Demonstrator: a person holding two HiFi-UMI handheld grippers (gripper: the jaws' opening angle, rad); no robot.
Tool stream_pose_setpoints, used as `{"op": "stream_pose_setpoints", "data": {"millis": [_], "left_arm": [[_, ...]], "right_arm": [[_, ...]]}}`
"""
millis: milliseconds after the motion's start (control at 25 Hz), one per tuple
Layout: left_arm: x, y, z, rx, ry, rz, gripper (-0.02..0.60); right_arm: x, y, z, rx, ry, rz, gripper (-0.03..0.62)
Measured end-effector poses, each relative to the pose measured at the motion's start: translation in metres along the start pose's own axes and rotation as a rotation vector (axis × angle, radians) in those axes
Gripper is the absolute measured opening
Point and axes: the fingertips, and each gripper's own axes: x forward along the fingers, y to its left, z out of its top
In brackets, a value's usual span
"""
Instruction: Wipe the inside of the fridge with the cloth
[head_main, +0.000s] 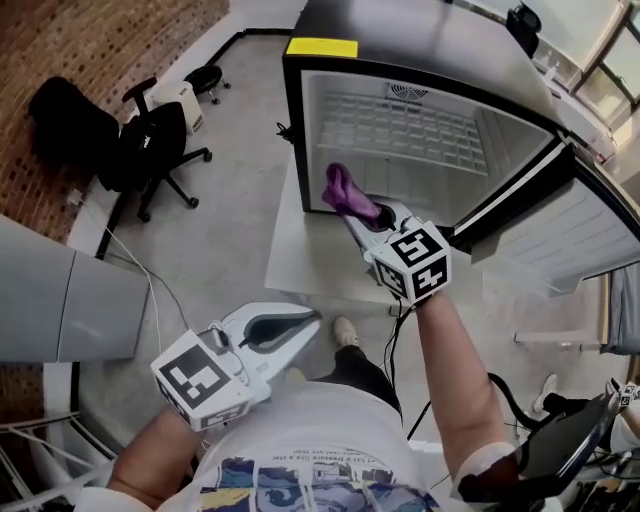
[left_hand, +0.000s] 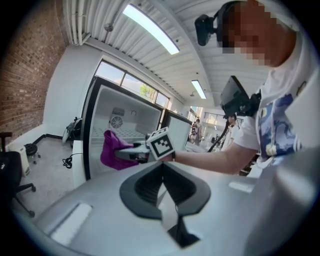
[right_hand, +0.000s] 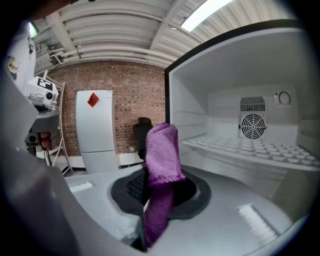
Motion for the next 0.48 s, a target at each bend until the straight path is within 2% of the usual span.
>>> {"op": "stream_pose_setpoints", "data": {"millis": [160,480], "left_arm": [[0.008,0.005,0.007,0.005,-0.005,0.005,0.006],[0.017,0.026,0.021,-0.01,-0.019,0.08,0.006]], "right_arm": [[0.014,0.001,-0.022,-0.036,0.061,0.049,0.055],[0.056,-0.01,-0.058,-0.108,0.156,0.124,0.055]]}}
